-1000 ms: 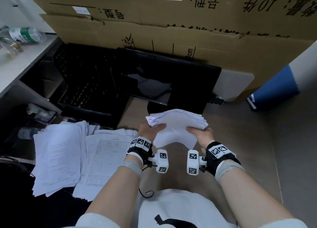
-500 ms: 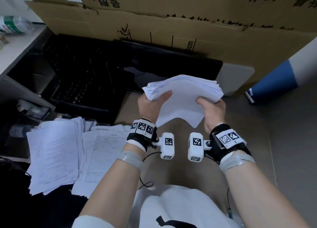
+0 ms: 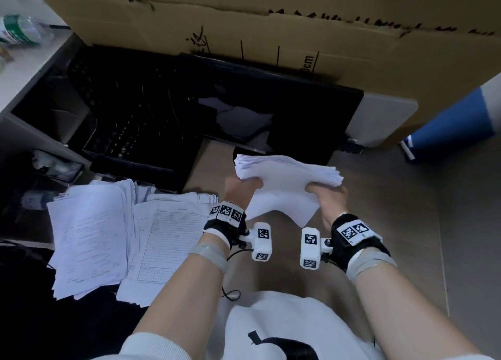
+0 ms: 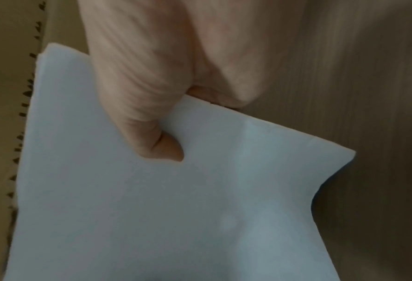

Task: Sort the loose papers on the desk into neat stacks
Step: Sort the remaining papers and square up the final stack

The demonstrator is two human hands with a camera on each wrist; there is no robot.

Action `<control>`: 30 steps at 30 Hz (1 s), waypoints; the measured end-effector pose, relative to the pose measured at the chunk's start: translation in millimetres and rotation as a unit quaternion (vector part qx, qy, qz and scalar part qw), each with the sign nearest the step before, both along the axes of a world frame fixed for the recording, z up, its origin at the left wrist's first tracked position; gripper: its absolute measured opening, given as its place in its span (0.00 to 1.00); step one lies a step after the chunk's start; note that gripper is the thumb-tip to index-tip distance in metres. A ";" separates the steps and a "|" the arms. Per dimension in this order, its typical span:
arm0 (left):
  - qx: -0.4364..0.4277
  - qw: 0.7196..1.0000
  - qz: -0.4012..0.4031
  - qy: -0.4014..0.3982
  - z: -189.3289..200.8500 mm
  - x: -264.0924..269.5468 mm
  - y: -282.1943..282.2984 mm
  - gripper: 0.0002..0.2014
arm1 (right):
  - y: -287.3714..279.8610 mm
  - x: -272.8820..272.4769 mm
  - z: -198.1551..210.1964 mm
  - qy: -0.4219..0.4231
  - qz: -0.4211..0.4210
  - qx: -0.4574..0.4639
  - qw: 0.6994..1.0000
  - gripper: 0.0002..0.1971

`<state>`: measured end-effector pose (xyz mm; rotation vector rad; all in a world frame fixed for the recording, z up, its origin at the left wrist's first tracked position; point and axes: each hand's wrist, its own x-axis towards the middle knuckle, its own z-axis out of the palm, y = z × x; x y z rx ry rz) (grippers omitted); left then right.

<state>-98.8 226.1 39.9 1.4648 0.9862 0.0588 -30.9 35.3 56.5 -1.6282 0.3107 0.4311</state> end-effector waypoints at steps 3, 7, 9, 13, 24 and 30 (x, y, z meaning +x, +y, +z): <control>-0.017 0.999 0.021 -0.025 -8.9 -3.4 2.4 0.06 | -0.4 2.0 -7.5 -0.005 -0.019 -0.004 1.000 0.11; -0.004 0.997 -0.074 0.036 -32.8 -5.3 -2.3 0.07 | -0.7 -2.5 -31.4 0.060 0.066 -0.074 0.993 0.08; 0.011 0.994 -0.100 0.039 -35.1 1.4 -2.3 0.07 | -0.9 3.8 -35.9 0.083 0.099 -0.083 0.988 0.07; 0.016 0.994 -0.105 0.024 -27.4 4.5 1.8 0.08 | -2.2 19.4 -26.9 0.069 0.052 -0.094 0.992 0.22; -0.005 0.999 -0.048 0.002 6.1 -6.1 -26.5 0.27 | -32.2 16.7 -2.5 0.055 0.170 -0.083 0.980 0.40; 0.027 0.981 -0.111 -0.156 25.8 -4.6 -51.9 0.54 | -44.2 9.9 22.7 -0.005 0.131 -0.093 0.987 0.21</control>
